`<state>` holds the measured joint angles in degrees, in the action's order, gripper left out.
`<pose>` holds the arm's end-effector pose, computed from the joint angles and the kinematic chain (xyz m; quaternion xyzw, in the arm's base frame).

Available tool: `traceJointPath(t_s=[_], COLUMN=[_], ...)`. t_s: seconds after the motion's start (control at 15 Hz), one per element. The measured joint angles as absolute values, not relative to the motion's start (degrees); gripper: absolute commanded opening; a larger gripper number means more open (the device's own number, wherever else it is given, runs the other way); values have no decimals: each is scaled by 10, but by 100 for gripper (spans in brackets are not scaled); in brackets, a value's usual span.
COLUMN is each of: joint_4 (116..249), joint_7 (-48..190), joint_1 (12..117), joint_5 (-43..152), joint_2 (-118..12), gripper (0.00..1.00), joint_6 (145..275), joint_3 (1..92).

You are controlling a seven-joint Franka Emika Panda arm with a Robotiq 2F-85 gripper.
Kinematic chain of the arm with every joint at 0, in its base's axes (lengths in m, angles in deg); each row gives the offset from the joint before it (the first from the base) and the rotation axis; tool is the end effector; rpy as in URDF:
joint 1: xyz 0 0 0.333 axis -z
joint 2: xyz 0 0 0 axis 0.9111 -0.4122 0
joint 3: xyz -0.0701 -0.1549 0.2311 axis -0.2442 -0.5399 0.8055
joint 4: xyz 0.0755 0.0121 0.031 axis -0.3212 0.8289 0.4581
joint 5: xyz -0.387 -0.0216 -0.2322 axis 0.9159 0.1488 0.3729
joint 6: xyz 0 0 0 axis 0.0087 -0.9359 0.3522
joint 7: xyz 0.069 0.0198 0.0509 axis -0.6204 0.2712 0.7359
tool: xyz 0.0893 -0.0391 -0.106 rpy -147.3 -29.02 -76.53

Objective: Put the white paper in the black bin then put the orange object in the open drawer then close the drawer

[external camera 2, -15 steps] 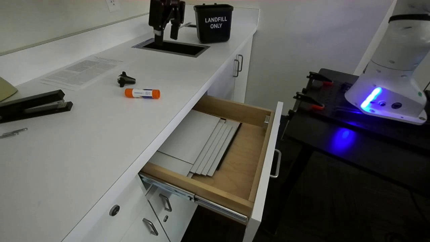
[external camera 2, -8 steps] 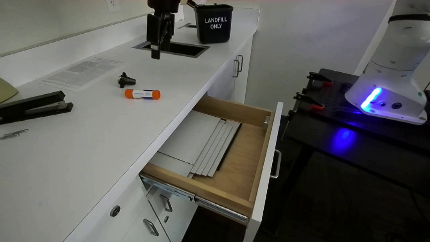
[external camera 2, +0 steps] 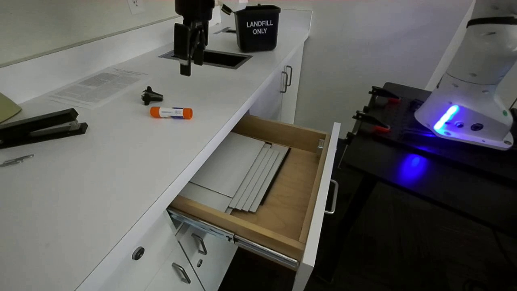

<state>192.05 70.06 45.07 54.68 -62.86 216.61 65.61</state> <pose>0.5891 0.4115 0.2279 -0.9592 -0.2546 -0.0961 0.0772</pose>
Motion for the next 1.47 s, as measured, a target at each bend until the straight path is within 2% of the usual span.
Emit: traceJointPath(t_s=[0.87,0.93,1.0,1.13,1.2,1.47], joint_4=[1791,1781,1773,1757,1750,1725], joint_7=[682,682,682,682,682,675], joint_1=[386,383,380,374,372,363], joint_5=[566,567,569,575,578,586], joint_2=[-762,-770,-777,-789,-794,-809], gripper=[100,93,72,68,62,30], joint_6=[2134,2131,2127,2121,2117,2104], joint_3=[622,619,617,612,610,603])
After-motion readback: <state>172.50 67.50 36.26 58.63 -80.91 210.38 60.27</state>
